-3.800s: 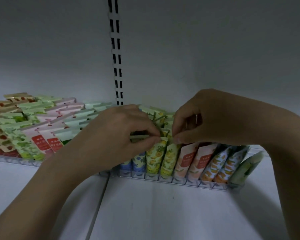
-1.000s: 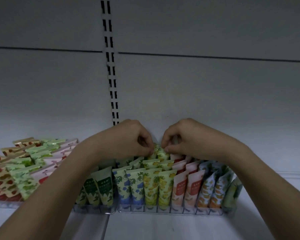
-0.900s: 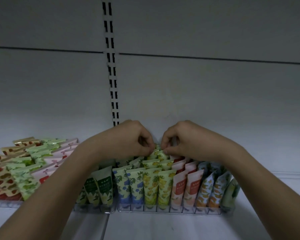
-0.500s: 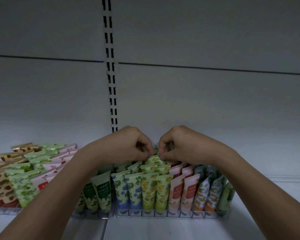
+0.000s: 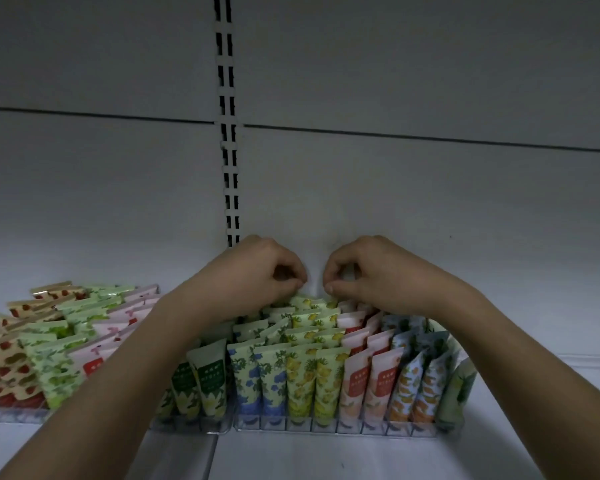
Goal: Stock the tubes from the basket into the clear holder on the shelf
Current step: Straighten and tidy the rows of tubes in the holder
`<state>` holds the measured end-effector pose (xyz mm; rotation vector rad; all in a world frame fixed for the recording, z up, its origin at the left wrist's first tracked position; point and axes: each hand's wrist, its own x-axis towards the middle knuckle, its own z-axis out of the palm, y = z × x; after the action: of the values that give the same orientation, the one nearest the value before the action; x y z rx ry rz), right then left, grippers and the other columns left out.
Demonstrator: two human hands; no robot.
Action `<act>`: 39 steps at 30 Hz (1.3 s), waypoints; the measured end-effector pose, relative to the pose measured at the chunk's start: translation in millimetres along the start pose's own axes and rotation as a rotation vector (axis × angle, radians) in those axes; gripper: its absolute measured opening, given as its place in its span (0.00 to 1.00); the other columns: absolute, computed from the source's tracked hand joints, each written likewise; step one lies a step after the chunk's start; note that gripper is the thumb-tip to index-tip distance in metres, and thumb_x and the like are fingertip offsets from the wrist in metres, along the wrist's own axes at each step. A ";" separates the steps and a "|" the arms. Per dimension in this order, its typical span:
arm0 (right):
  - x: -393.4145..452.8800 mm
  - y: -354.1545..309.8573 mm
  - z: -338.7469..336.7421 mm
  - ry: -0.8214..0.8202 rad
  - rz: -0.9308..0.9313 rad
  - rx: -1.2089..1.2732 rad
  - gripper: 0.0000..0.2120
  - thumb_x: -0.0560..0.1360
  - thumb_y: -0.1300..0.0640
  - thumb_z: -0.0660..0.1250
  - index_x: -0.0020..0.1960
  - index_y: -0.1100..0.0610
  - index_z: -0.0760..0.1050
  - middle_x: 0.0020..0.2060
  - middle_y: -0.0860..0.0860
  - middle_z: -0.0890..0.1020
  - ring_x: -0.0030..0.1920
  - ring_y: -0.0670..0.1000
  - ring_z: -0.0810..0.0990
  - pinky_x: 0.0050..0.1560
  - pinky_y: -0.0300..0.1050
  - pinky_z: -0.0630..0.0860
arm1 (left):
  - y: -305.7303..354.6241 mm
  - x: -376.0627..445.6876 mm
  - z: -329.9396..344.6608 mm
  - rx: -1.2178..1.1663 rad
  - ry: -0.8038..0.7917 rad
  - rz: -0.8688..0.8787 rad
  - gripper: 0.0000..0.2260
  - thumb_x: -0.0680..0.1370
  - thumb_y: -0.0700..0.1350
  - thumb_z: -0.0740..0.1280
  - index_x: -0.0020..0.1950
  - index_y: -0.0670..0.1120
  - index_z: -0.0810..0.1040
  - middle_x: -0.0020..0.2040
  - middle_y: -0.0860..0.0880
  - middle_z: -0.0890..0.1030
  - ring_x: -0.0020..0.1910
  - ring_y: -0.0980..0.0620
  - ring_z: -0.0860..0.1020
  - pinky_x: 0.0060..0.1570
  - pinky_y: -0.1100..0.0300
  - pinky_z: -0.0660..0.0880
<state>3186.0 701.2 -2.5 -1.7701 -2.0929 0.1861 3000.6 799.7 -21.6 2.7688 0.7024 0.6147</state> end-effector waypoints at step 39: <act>12.3 -10.9 31.6 -0.057 0.004 -0.186 0.06 0.77 0.57 0.62 0.43 0.49 0.74 0.35 0.46 0.78 0.36 0.49 0.76 0.38 0.48 0.73 | -3.1 2.0 7.0 0.101 0.003 -0.126 0.06 0.73 0.45 0.72 0.47 0.54 0.84 0.41 0.57 0.83 0.40 0.61 0.79 0.44 0.58 0.79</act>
<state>3162.6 715.8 -25.1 -1.8946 -2.2093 0.0443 3004.1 802.6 -28.1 2.7883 0.9245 0.5732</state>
